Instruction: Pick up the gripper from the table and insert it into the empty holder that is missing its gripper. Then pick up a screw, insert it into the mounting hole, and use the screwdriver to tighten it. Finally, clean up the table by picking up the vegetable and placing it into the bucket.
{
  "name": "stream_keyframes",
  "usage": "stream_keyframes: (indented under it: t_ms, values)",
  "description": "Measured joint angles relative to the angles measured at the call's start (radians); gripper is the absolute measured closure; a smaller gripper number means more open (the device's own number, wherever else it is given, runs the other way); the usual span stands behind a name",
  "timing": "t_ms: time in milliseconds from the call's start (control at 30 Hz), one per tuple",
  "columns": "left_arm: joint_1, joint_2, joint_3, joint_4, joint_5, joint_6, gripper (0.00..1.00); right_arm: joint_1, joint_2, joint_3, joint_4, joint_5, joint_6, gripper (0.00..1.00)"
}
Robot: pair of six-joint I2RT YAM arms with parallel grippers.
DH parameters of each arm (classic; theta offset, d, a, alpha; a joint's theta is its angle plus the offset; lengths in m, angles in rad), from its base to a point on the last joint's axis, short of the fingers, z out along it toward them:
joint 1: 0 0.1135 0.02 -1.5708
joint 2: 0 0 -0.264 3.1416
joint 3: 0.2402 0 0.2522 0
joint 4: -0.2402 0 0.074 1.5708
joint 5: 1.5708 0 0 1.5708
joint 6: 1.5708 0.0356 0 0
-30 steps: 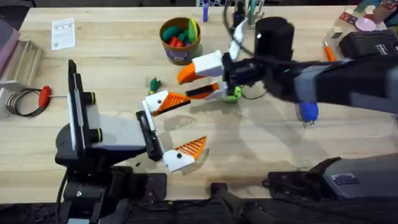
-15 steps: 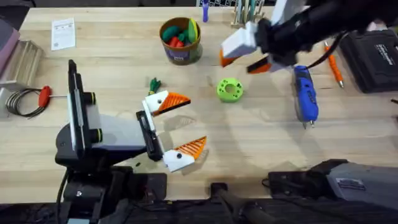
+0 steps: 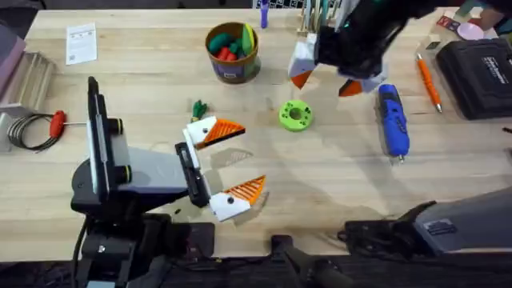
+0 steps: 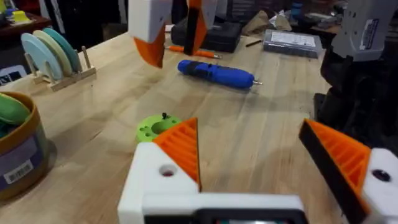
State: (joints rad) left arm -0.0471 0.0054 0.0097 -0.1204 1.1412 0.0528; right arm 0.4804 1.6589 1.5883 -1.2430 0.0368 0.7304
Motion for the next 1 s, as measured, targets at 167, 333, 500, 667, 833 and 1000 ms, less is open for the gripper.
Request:
stream_keyframes:
  t_ms: [167,333,500,667,833,1000]
  values:
    - [0.0,0.0,0.0,0.0,0.0,0.0,0.015,0.019,0.057,-0.001,0.037,0.032,0.191,0.175]
    - [0.0,0.0,0.0,0.0,0.0,0.0,0.015,0.025,0.063,-0.067,0.134,0.043,0.269,0.217]
    - [0.0,0.0,0.0,0.0,0.0,0.0,0.015,0.019,0.064,-0.189,0.237,0.045,0.33,0.296]
    - [0.0,0.0,0.0,0.0,0.0,0.0,0.015,0.018,0.064,-0.246,0.306,0.044,0.362,0.4]
    - [0.0,0.0,0.0,0.0,0.0,0.0,0.015,0.013,0.078,-0.262,0.332,0.044,0.37,0.439]
    - [0.0,0.0,0.0,0.0,0.0,0.0,0.015,0.01,0.12,-0.262,0.345,0.044,0.37,0.464]
